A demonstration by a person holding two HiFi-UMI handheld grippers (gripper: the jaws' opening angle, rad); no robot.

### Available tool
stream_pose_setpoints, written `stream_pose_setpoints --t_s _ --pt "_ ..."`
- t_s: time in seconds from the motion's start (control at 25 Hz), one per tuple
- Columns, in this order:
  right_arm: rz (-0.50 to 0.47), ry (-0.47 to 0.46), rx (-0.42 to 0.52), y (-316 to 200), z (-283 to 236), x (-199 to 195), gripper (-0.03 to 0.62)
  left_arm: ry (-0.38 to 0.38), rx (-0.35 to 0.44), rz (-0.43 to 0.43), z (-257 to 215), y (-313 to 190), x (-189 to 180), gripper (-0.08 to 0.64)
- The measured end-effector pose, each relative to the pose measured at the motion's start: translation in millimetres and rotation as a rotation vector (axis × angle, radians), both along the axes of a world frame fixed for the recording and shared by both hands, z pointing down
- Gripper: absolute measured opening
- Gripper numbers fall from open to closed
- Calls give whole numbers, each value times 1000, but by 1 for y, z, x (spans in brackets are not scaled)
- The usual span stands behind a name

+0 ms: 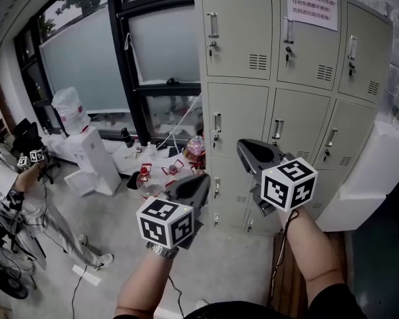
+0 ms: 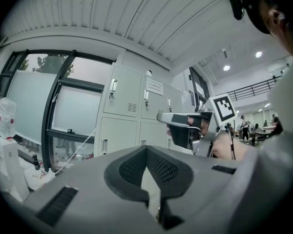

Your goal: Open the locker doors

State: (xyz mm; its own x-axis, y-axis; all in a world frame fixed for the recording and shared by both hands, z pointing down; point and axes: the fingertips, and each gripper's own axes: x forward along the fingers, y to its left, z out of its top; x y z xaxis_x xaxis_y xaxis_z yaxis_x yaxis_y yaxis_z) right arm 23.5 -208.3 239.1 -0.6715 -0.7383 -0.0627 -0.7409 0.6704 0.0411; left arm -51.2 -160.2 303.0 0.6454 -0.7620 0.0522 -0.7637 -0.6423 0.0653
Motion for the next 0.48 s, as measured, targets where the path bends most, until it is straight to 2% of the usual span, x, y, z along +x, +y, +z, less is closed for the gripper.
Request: stream_pose_setpoints --t_s 0.48 --pt "53 -30 2 -45 -23 -49 0 -5 16 78 -12 -35 -44 -3"
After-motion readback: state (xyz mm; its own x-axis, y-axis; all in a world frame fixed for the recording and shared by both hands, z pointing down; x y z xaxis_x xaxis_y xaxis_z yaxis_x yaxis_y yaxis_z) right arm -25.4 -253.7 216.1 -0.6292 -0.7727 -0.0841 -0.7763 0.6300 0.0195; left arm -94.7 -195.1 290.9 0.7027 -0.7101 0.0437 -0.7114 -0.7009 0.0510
